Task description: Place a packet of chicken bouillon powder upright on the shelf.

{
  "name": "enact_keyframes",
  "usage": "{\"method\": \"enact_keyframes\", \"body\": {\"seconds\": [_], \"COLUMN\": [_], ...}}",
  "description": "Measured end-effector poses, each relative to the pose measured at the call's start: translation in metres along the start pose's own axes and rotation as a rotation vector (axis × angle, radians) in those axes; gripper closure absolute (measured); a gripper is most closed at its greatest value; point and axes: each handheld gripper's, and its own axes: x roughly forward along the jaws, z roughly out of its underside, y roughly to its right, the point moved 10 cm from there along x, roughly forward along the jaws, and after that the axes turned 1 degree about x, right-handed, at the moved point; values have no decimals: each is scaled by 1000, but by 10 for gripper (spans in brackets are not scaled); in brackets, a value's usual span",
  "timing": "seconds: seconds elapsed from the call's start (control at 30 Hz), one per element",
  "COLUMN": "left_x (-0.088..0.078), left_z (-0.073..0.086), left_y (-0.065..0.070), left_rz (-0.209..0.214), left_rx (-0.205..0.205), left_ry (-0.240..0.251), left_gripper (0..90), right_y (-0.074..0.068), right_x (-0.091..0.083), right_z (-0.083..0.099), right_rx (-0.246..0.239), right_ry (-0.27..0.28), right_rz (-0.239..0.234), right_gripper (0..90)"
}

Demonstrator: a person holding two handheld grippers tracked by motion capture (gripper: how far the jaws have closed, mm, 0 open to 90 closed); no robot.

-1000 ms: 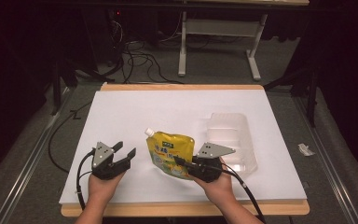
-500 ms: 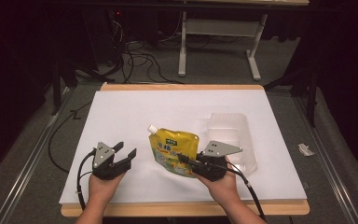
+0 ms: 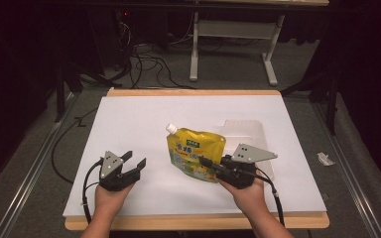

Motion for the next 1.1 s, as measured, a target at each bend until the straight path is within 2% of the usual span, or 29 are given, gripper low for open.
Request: {"method": "enact_keyframes", "body": {"seconds": [0.33, 0.4, 0.6, 0.73, 0.77, 0.8, 1.1], "left_x": [1, 1, 0, 0, 0, 0, -1], "left_z": [0, 0, 1, 1, 1, 1, 3], "left_y": [-1, -1, -1, -2, -2, -2, -3], "left_rz": [-3, -3, -7, -11, -11, -12, -14], "left_rx": [-2, -4, -3, -6, -6, -7, -10], "left_ry": [1, 0, -4, -2, -2, -2, -6], "left_gripper": [417, 417, 418, 417, 418, 417, 415], "right_y": [12, 21, 43, 62, 62, 72, 107], "right_x": [-25, -36, -51, -59, -59, -63, -76], "right_z": [-19, -26, -32, -33, -33, -34, -29], "right_rx": [-17, -21, -36, -5, -5, 2, 18], "right_ry": [45, 53, 29, 27, 27, 28, 6], "right_rz": [28, 45, 81, 96, 96, 110, 162], "right_gripper": [855, 857, 858, 859, 859, 859, 859]}}
